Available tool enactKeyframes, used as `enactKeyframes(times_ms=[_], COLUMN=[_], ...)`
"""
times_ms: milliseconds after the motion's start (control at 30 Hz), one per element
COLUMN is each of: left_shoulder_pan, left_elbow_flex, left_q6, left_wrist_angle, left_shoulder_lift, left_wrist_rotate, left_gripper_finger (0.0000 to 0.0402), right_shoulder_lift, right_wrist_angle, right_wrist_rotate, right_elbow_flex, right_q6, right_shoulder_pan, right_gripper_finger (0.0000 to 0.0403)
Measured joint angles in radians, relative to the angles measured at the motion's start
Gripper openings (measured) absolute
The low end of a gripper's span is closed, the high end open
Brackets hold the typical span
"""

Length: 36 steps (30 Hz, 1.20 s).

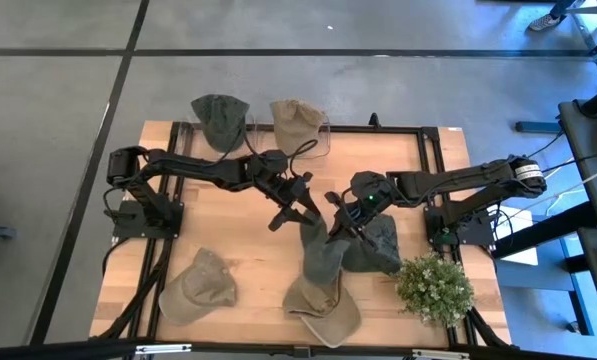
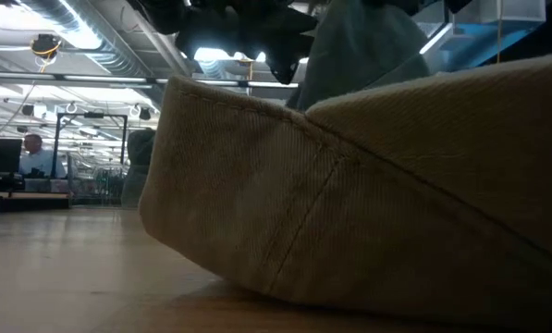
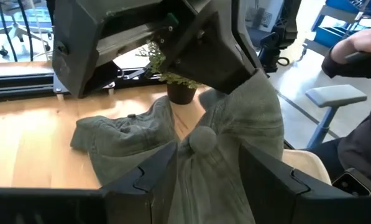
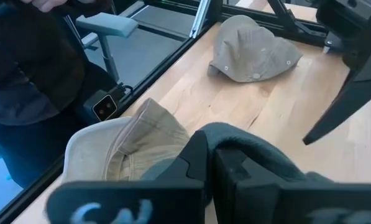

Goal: Pick & Place hat
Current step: Put the left blue cap into the left transparent bin

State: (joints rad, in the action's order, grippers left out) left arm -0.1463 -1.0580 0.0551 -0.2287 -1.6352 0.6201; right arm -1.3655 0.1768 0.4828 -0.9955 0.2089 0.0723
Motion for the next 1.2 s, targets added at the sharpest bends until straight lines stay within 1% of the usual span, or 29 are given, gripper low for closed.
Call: enactKeyframes(times_ms=[333, 467, 700, 933, 1200], left_shoulder_pan=[0.002, 0.009, 0.01, 0.004, 0.004], left_elbow_flex=[0.0, 0.001, 0.0, 0.0, 0.0], left_q6=[0.0, -0.001, -0.034, -0.035, -0.026], left_wrist_angle=[0.0, 0.004, -0.042, -0.053, -0.06], left_shoulder_lift=[0.0, -0.031, -0.092, -0.092, -0.092], left_wrist_rotate=[-0.002, -0.027, -0.008, -0.006, -0.007], left_gripper_finger=[0.0164, 0.0164, 0.0164, 0.0164, 0.0164], right_shoulder_lift=[0.0, 0.001, 0.001, 0.001, 0.001], right_wrist_angle=[-0.022, -0.032, -0.025, -0.018, -0.014], right_wrist_rotate=[0.01, 0.01, 0.01, 0.097, 0.106], right_elbow_flex=[0.0, 0.0, 0.0, 0.0, 0.0], right_q6=[0.008, 0.011, 0.009, -0.047, -0.047], right_shoulder_pan=[0.0, 0.0, 0.0, 0.004, 0.012], right_gripper_finger=[0.0005, 0.0005, 0.0005, 0.0005, 0.0005])
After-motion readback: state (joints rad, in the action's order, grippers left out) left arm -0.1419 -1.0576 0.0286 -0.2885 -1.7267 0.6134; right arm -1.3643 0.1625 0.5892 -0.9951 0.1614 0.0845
